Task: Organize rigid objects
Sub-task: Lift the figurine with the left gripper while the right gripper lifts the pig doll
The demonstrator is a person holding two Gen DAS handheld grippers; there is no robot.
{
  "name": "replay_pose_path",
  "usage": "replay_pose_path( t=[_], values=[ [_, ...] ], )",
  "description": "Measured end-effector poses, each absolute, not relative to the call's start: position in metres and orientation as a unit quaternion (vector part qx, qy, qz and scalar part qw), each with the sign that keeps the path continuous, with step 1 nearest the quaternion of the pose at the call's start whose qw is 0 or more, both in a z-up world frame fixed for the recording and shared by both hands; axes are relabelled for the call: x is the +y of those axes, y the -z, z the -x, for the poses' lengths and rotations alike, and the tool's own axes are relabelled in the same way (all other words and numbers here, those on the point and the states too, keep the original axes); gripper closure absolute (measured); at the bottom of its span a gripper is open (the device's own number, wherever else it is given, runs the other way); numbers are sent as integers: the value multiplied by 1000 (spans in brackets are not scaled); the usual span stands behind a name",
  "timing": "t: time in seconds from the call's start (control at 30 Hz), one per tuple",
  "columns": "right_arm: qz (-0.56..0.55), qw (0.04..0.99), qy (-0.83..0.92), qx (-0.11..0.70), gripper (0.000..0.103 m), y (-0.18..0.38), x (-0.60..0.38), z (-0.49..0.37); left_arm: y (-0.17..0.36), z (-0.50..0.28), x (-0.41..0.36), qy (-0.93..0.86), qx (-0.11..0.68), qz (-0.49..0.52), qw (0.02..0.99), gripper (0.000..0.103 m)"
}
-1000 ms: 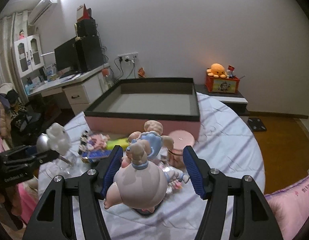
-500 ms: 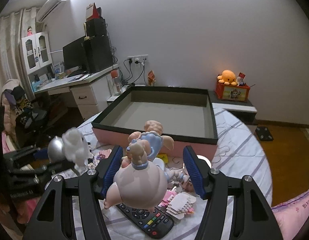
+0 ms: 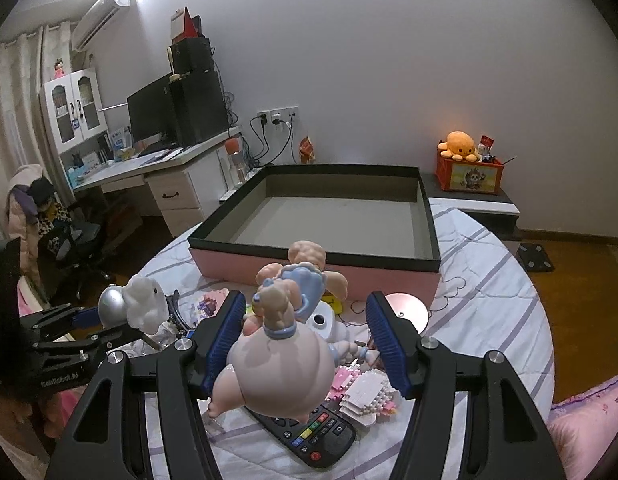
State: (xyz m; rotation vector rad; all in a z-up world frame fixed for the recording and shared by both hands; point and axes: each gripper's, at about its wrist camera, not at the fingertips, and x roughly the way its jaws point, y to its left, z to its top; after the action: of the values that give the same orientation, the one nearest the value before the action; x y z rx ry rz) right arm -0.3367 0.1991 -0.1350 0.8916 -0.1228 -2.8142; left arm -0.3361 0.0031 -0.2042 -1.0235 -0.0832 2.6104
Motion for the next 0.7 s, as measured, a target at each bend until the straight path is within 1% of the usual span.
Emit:
replay_pose_path(
  t=[0.03, 0.07, 0.1, 0.13, 0.17, 0.2, 0.27, 0.33, 0.37, 0.4, 0.43, 0.47, 0.5, 0.6, 0.7],
  values=[
    [-301, 92, 948, -42, 39, 135, 200, 336, 203, 338, 4, -915, -35, 360, 177, 52],
    [-301, 91, 948, -42, 39, 135, 200, 337, 202, 337, 7, -916, -37, 357, 177, 57],
    [-300, 90, 949, -44, 39, 135, 201, 337, 200, 336, 11, -918, -31, 352, 181, 65],
    [-303, 90, 948, -45, 39, 136, 202, 337, 199, 334, 16, -917, -20, 351, 189, 67],
    [-304, 90, 947, -46, 39, 136, 202, 337, 199, 333, 21, -916, -16, 350, 194, 75],
    [-303, 90, 948, -46, 39, 136, 202, 337, 200, 332, 23, -914, -20, 353, 199, 76],
    [-305, 90, 947, -50, 39, 137, 204, 337, 203, 333, 30, -908, -11, 360, 213, 76],
    [-307, 88, 946, -51, 39, 139, 204, 336, 203, 331, 33, -916, 4, 354, 190, 73],
    [-308, 88, 946, -50, 39, 140, 205, 335, 203, 331, 32, -915, 1, 354, 193, 72],
    [-309, 89, 946, -50, 39, 141, 204, 335, 203, 332, 30, -915, -4, 354, 193, 68],
    [-310, 90, 945, -50, 39, 143, 204, 334, 202, 331, 27, -916, -13, 353, 191, 62],
    [-311, 91, 945, -49, 39, 143, 203, 334, 203, 331, 24, -917, -16, 352, 187, 47],
    [-312, 91, 944, -48, 39, 144, 203, 333, 205, 330, 22, -918, -15, 353, 179, 41],
    [-313, 94, 944, -47, 39, 145, 202, 331, 217, 329, 14, -914, -2, 370, 166, 41],
    [-311, 97, 944, -47, 39, 144, 200, 329, 230, 331, 4, -908, -12, 389, 155, 42]
  ],
)
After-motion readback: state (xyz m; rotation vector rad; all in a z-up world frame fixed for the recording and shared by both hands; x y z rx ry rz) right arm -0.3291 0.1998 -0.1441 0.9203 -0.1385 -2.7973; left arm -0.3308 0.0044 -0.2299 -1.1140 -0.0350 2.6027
